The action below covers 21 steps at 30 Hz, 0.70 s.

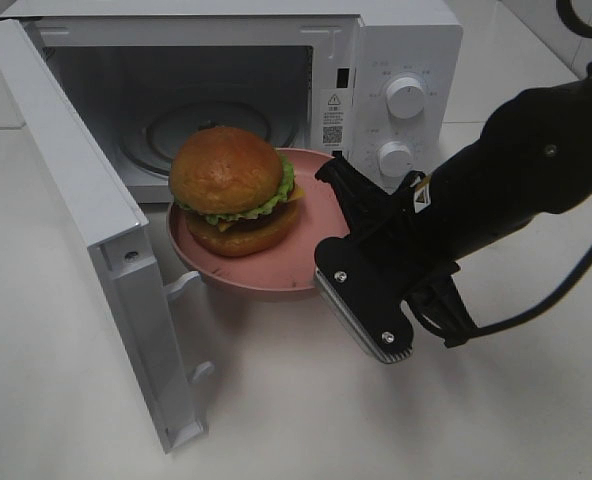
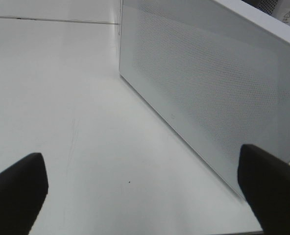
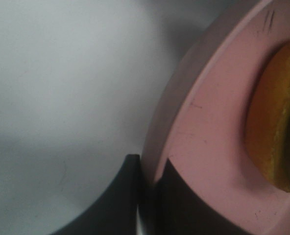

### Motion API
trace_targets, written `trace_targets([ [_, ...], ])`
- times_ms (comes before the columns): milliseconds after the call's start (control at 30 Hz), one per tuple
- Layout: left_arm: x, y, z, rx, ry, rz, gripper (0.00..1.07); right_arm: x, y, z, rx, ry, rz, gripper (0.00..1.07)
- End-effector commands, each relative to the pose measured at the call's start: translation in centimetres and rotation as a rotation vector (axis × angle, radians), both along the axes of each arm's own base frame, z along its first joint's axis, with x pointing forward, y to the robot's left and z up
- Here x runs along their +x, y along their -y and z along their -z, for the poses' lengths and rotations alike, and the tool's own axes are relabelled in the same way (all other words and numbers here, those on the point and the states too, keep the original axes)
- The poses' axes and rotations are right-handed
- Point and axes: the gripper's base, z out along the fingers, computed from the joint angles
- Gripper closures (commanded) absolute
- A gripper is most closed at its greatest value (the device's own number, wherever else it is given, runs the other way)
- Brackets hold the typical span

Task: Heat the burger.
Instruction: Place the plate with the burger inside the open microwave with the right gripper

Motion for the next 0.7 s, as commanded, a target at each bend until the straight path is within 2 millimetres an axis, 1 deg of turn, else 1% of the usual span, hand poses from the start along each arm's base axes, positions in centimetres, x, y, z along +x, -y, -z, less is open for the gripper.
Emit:
trace_targets([
  [33, -0.3, 0.1, 0.1, -0.007, 0.027, 0.006, 0.09, 1.7, -1.2, -1.3, 0.08, 0.066, 0.04, 1.07],
  [267, -0.3, 0.1, 0.1, -0.007, 0.027, 0.006, 0.09, 3.4, -2.5, -0.9, 0.099, 0.051, 0.068, 1.07],
  [367, -0.3, 0.1, 0.1, -0.007, 0.027, 0.006, 0.09, 3.6, -2.6, -0.8, 0.099, 0.05, 0.07, 1.07],
  [533, -0.3, 0.1, 0.1, -0.007, 0.027, 0.006, 0.09, 4.8, -3.6, -0.9, 0.111, 0.064, 0.069, 1.07],
  [633, -0.3, 0.1, 0.1, -0.007, 0.027, 0.006, 0.09, 5.0, -3.7, -0.9, 0.112, 0.065, 0.069, 1.07],
  [700, -0.3, 0.1, 0.1, -0.007, 0.027, 0.006, 0.09, 5.6, -4.2, -0.7, 0.112, 0.065, 0.069, 1.07],
])
